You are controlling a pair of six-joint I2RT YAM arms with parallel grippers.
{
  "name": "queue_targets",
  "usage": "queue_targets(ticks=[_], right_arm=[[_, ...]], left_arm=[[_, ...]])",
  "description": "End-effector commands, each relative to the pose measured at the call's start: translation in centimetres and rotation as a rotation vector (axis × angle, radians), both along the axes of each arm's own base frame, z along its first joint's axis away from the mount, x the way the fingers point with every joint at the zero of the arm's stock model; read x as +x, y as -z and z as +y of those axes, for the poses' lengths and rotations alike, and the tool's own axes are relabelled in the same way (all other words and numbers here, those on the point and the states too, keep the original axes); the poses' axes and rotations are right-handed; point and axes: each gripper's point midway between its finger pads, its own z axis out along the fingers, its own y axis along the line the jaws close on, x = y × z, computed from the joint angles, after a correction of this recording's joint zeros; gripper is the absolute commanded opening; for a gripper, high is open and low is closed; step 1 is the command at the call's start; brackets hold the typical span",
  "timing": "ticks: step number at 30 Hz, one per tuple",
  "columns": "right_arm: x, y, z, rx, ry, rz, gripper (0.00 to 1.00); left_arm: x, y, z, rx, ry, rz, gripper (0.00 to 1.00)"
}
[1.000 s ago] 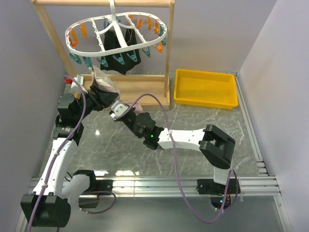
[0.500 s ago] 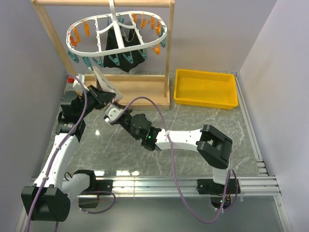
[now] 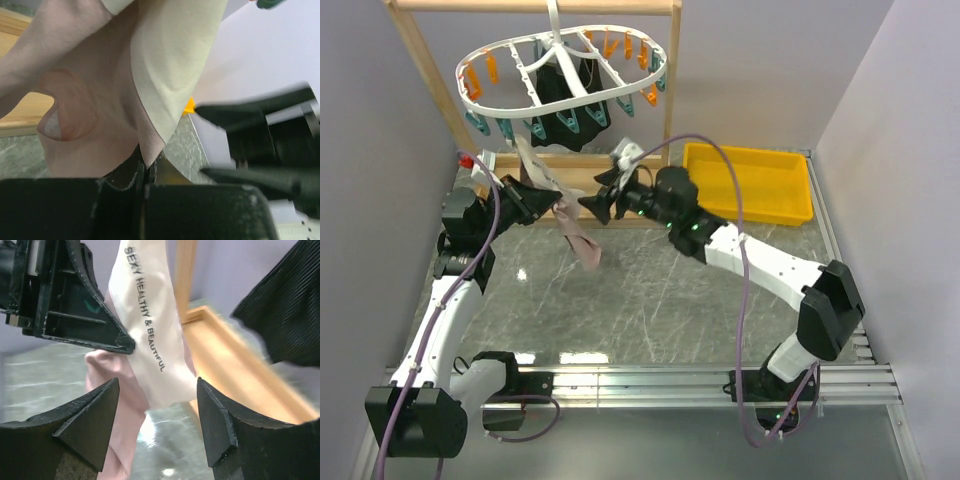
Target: Clip the underwear to the hanger
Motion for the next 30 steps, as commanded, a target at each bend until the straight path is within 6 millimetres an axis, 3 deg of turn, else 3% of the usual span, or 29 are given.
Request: queue_targets(ticks=[1, 3, 5, 7, 8, 12, 22, 30], right_arm=[[-2.6, 2.2, 0.2, 0.019, -0.289, 0.373, 0.71], [-3.4, 2.3, 0.1, 0.038, -0.409, 0.487, 0.71], [-2.3, 3.6, -0.2, 0.055, -0.447, 0.571, 0.70], [-1.6, 3.3, -0.3, 0.106, -0.469, 0.629, 0.70], [-0.9, 4.2, -0.4, 0.114, -0.473, 0.669, 0.70], [0.1, 4.8, 0.0, 0.175, -0.523, 0.785, 0.71], [3.1, 6.5, -0.7, 0.204, -0.500, 0.740, 0.72], [4.7, 4.4, 0.1, 0.266, -0.517, 0.720, 0.71]], left_arm=[[-0.8, -3.4, -0.5, 0.011, 0.067, -0.129, 0.00], [-1.1, -3.7, -0.8, 0.014, 0.103, -0.142, 0.00], [-1.4, -3.9, -1.0, 0.019, 0.129, -0.151, 0.00], [-1.5, -4.1, -1.1, 0.021, 0.137, -0.153, 0.00], [-1.5, -4.1, -1.2, 0.024, 0.143, -0.159, 0.00], [-1.5, -4.4, -1.4, 0.026, 0.165, -0.163, 0.00], [-1.4, -4.5, -1.6, 0.034, 0.186, -0.155, 0.00], [-1.2, -4.3, -1.7, 0.031, 0.194, -0.145, 0.00]])
